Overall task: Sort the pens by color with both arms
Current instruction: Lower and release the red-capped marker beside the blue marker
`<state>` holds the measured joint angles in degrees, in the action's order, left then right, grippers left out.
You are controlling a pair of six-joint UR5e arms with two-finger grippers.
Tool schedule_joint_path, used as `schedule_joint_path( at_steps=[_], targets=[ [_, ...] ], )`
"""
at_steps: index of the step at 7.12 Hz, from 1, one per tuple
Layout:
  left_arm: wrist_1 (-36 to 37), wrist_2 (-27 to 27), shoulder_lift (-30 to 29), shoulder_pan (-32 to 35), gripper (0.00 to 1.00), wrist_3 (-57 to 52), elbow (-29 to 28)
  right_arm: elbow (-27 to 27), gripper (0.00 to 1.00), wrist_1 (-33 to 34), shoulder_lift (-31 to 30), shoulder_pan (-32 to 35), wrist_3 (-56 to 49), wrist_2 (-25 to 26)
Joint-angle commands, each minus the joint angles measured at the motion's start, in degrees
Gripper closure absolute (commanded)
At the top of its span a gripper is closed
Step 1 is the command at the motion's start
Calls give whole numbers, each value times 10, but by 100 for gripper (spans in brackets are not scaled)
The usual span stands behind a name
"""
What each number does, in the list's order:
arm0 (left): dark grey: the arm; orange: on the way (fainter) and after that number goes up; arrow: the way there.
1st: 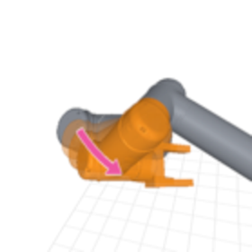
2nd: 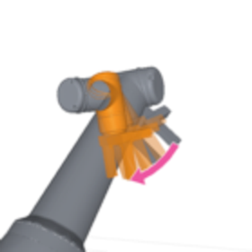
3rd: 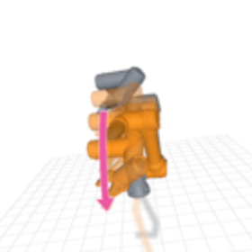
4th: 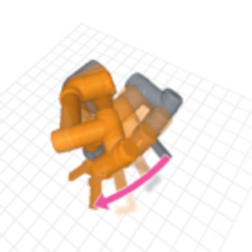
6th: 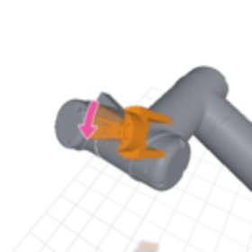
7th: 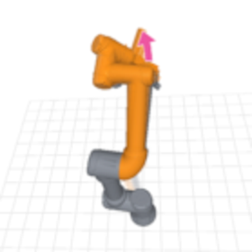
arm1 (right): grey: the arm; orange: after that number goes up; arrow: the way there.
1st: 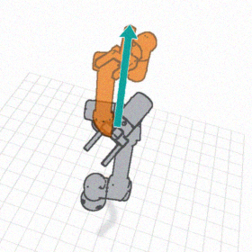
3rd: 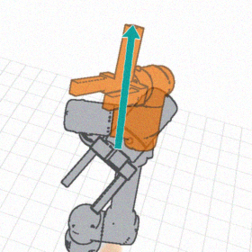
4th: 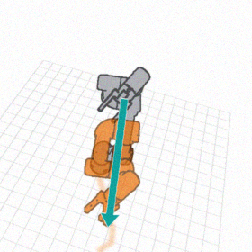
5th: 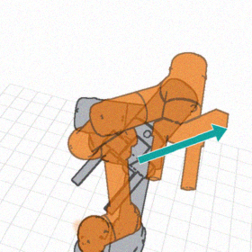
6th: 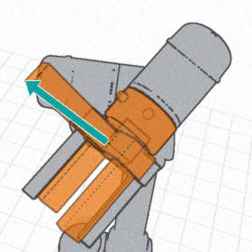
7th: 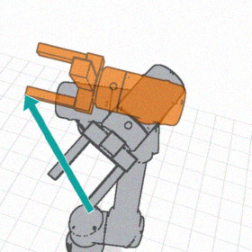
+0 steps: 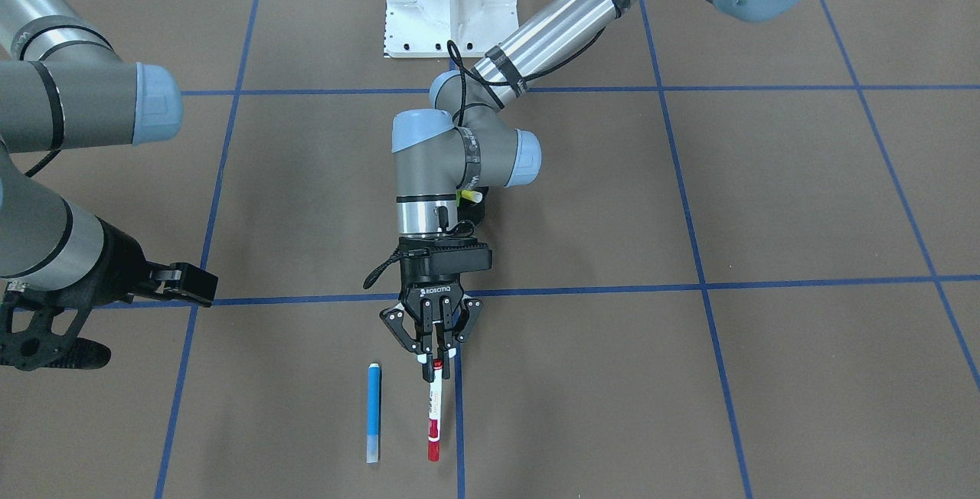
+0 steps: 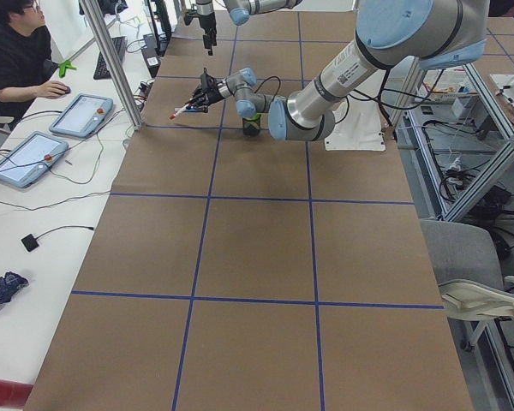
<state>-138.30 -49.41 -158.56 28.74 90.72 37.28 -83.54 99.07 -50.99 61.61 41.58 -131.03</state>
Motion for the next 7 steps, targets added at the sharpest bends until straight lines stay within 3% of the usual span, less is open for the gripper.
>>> schedule_joint_path(
  at_steps=[1, 2, 3, 4, 5, 7],
  targets=[
    [0, 0, -6, 1, 37, 2, -5, 1, 0, -5, -1, 0, 0, 1],
    [1, -2, -6, 0, 12, 1, -5, 1, 0, -9, -2, 0, 1, 1],
    [1, -7, -7, 1, 0, -14, -5, 2, 0, -9, -2, 0, -1, 1],
    [2, -23, -17, 1, 0, -44, 7, 2, 0, -9, -2, 0, 0, 1],
    [15, -70, -21, 7, 0, -142, 71, 0, 0, -15, 0, 0, 3, 0],
    [101, -174, -12, 59, 0, -192, 157, -6, 0, -39, 0, 1, 6, -5]
  ],
)
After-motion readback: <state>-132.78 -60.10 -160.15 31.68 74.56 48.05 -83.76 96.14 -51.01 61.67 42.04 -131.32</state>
